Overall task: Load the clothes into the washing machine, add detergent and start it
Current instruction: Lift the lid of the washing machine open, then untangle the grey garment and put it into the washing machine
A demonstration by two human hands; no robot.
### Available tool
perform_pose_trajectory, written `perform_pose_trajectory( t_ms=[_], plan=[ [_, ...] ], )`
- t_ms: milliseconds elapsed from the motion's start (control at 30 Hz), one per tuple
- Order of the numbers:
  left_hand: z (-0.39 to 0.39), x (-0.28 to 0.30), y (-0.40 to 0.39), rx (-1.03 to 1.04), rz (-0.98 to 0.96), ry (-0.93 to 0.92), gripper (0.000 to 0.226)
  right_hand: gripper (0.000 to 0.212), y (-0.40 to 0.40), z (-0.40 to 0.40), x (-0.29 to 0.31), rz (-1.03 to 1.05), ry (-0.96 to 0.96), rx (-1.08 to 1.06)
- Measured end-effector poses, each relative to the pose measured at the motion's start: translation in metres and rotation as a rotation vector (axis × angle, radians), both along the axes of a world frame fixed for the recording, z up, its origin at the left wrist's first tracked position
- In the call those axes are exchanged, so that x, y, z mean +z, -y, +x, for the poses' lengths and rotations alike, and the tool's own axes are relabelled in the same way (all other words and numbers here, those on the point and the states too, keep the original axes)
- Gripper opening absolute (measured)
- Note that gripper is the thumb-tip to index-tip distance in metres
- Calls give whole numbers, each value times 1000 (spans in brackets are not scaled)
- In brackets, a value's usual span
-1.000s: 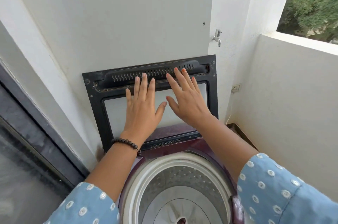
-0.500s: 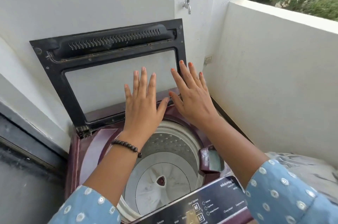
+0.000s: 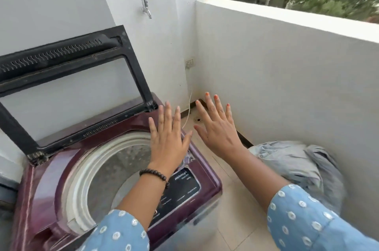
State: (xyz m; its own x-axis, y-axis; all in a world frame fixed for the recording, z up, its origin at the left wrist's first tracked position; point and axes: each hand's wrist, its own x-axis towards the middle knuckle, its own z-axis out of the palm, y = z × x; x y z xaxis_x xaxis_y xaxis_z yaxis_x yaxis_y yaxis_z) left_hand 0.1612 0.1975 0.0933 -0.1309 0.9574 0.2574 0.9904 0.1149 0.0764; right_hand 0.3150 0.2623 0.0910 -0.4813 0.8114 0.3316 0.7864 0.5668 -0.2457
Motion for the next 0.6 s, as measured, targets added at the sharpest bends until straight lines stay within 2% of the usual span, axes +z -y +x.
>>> perform_pose_trajectory(
  t_ms=[267, 400, 600],
  plan=[
    [133, -40, -21, -183, -29, 10, 79, 67, 1, 146, -49, -59, 63, -195],
    [176, -58, -34, -275, -76, 33, 81, 66, 1, 190, -65, -110, 59, -258],
    [233, -99, -75, -407, -156, -34, 78, 66, -13, 245, -100, -195, 81, -392]
  ],
)
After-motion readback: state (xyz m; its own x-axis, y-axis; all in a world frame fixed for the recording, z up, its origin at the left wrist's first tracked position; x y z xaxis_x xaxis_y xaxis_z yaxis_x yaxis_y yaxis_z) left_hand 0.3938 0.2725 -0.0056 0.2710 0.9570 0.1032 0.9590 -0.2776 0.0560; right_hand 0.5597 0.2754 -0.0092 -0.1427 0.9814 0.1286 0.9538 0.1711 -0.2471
